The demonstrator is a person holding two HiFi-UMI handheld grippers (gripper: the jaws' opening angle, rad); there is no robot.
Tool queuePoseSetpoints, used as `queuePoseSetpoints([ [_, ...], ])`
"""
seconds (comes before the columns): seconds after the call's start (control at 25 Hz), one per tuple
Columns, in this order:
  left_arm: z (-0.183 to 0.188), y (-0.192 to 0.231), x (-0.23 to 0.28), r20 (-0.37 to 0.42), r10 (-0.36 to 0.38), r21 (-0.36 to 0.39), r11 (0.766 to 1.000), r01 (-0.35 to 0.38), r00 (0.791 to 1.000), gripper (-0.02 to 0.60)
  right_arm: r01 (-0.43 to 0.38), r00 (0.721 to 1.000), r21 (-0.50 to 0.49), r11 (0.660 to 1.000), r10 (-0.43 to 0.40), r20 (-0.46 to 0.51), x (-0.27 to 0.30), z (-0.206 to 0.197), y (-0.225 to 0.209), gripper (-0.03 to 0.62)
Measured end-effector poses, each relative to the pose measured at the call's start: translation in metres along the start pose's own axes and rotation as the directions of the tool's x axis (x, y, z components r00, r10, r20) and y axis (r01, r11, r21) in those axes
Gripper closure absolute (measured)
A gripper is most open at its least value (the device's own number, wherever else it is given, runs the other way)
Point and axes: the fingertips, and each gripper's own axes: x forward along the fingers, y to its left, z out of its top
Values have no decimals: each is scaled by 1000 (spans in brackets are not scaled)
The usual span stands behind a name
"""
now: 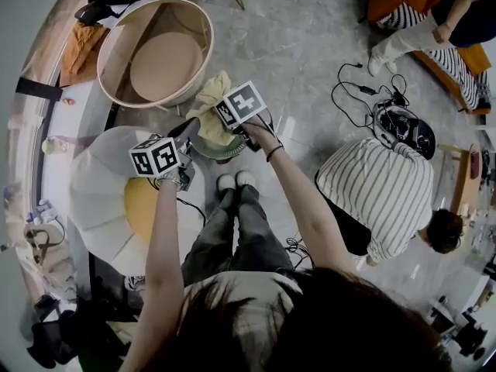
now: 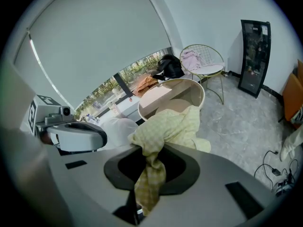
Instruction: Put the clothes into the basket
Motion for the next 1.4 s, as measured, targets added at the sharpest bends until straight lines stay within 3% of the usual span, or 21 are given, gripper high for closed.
queuePoseSetpoints([
  [0.28, 1, 11, 4, 20, 26, -26, 999, -26, 999, 571, -8, 999, -4, 1000, 8, -34, 17, -3, -9, 537],
  [0.64, -12, 24, 7, 5, 44, -58, 997, -43, 999, 571, -23, 999, 34, 999, 25, -48, 36, -14, -11, 482],
  [1.2, -24, 24, 9, -20, 44, -73, 996, -45, 999, 571, -43, 999, 82, 996, 45, -18, 32, -22, -12, 485],
  [1.4, -20, 21, 4, -6, 41, -71, 997, -41, 999, 571, -64, 998, 116, 991, 61, 34, 24, -17, -3, 519],
])
